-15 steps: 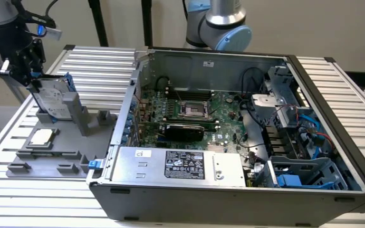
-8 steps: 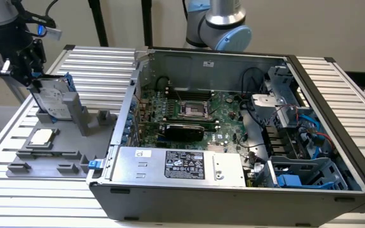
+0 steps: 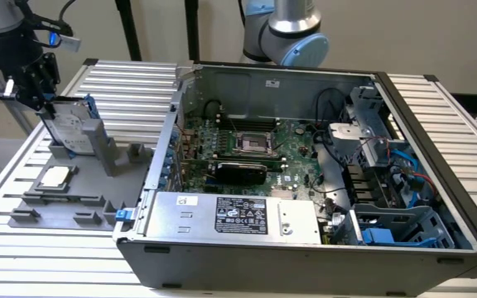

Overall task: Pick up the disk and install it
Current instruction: 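Pick up the disk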

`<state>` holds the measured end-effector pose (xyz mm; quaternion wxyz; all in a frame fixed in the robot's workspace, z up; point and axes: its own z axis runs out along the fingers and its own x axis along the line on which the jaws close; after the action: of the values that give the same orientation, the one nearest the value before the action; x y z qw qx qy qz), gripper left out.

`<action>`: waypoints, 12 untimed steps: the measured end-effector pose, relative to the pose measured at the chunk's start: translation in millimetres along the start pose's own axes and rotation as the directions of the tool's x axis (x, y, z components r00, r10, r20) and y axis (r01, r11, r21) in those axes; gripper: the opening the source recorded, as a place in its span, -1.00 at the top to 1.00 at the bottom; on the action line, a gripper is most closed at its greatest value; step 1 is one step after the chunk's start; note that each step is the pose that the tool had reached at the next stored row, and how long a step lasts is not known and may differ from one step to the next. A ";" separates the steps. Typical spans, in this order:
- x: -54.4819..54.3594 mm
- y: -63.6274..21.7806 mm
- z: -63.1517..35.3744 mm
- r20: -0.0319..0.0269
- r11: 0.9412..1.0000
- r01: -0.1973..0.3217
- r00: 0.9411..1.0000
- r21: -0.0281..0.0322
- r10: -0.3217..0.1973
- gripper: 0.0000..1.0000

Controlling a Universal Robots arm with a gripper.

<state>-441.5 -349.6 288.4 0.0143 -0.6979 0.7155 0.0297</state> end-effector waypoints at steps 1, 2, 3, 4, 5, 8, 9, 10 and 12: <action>0.0 0.0 0.0 0.000 1.000 0.000 1.000 0.000 0.000 0.32; 0.0 0.0 0.0 0.000 1.000 0.000 1.000 0.000 0.000 0.32; 0.0 0.1 0.0 0.000 1.000 0.000 1.000 0.000 0.000 0.32; 0.2 0.2 0.0 0.000 1.000 0.000 1.000 0.000 0.000 0.32; 0.5 0.2 0.0 0.000 1.000 0.000 1.000 0.000 0.000 0.32; 1.7 0.1 -0.1 0.000 1.000 0.000 1.000 0.000 0.000 0.32; 2.4 0.1 -0.2 0.000 1.000 0.000 1.000 0.000 0.000 0.32; 3.1 0.0 -0.2 0.000 1.000 0.000 1.000 0.000 0.000 0.32; 4.1 0.0 -0.2 0.000 1.000 0.000 1.000 0.000 0.000 0.32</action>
<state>-441.6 -353.7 288.4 0.0143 -0.6979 0.7154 0.0296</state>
